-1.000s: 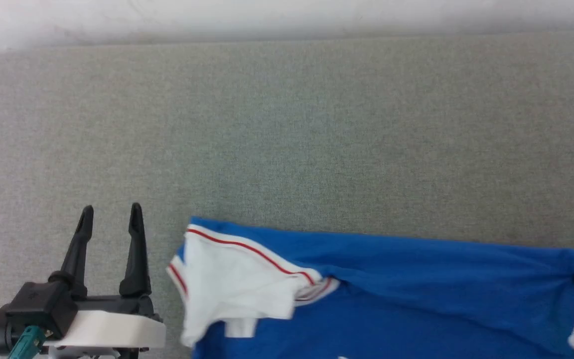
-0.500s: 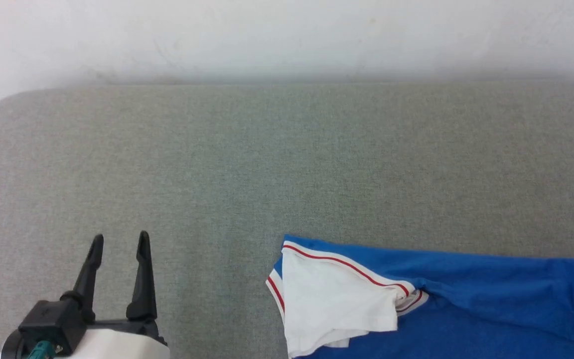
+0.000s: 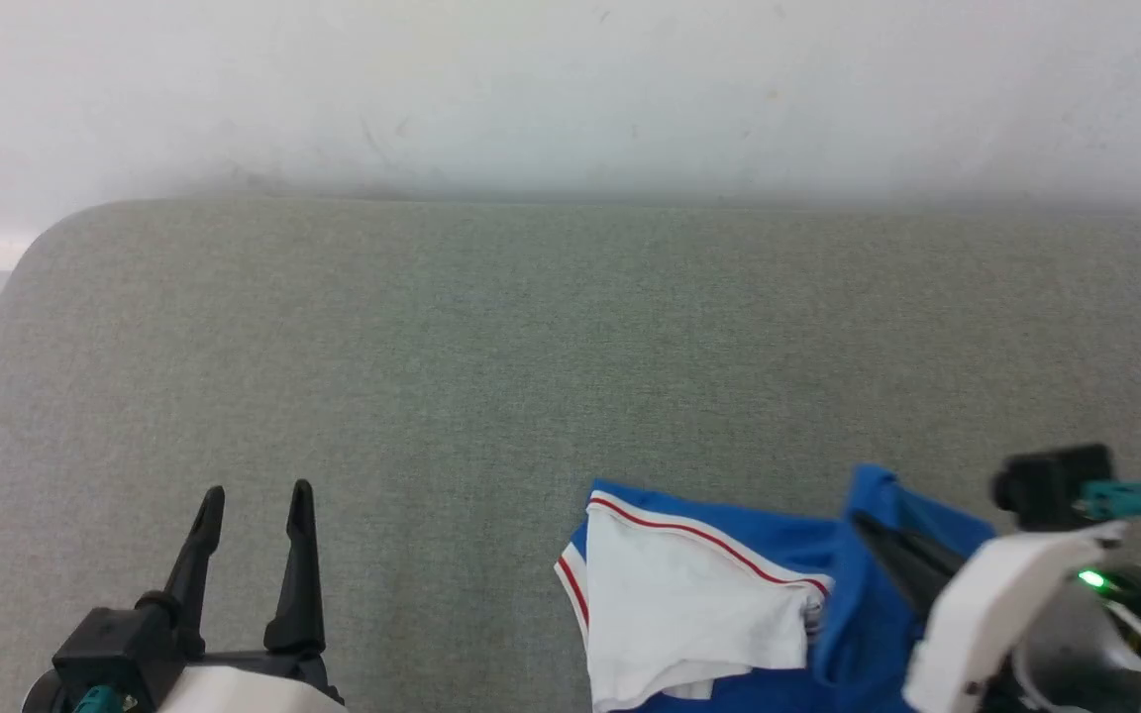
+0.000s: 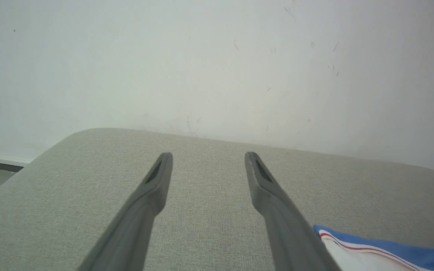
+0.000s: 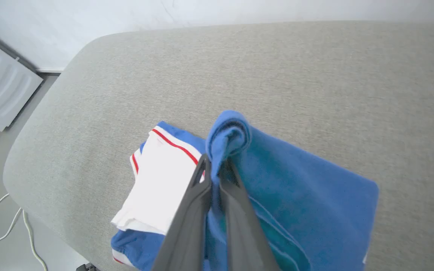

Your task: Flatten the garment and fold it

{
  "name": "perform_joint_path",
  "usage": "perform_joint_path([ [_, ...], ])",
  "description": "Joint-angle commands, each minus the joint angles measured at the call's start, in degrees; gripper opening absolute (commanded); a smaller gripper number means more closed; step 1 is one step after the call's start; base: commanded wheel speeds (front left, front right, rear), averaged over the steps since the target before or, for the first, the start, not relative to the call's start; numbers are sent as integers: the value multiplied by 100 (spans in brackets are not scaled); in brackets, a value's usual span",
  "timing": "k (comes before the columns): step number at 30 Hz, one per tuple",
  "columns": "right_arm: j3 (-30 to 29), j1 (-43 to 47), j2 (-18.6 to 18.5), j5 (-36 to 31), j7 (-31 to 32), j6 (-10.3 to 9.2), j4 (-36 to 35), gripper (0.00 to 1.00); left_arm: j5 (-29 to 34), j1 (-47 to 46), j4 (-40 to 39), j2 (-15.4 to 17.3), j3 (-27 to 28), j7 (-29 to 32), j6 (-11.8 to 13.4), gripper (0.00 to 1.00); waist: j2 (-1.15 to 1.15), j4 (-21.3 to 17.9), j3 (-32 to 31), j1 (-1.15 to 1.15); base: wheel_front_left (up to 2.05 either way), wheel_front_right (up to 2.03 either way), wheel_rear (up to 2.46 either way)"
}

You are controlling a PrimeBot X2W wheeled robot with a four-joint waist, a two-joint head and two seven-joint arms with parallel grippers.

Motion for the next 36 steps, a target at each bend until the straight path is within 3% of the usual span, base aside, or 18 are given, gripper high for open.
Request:
perform_joint_path([
  [1,98,-127,23,21,-3,-4,-17,0,-24,65,1,-11,-3,-9,-35,100,0,57,34,0,0,0,0],
  [9,1245,-704,27,86,-296,-4,534,0,-65,-79,84,-156,-74,-66,-95,100,0,311,267,0,0,0,0],
  [21,2053,-1446,27,-371,-1001,-4,2455,0,-75,-520,418,-455,-307,-134,-282,100,0,627,638,0,0,0,0],
  [22,2100,-1493,27,-479,-1013,-4,2631,4,-77,-543,454,-473,-322,-139,-295,100,0,641,641,0,0,0,0],
  [23,2134,-1532,28,-572,-1022,-4,2794,22,-78,-566,488,-489,-337,-142,-308,100,0,655,640,0,0,0,0],
  [24,2172,-1570,28,-655,-1031,-4,2928,100,-80,-589,518,-507,-353,-144,-320,100,0,671,639,0,0,0,0],
  [32,2368,-1813,28,-454,-995,-4,2908,100,-135,-555,670,-536,-376,-137,-318,100,0,501,456,0,0,0,0],
  [36,1983,-1765,28,-563,-1008,-4,2409,100,-158,-471,642,-545,-378,-131,-274,100,0,318,375,0,0,0,0],
])
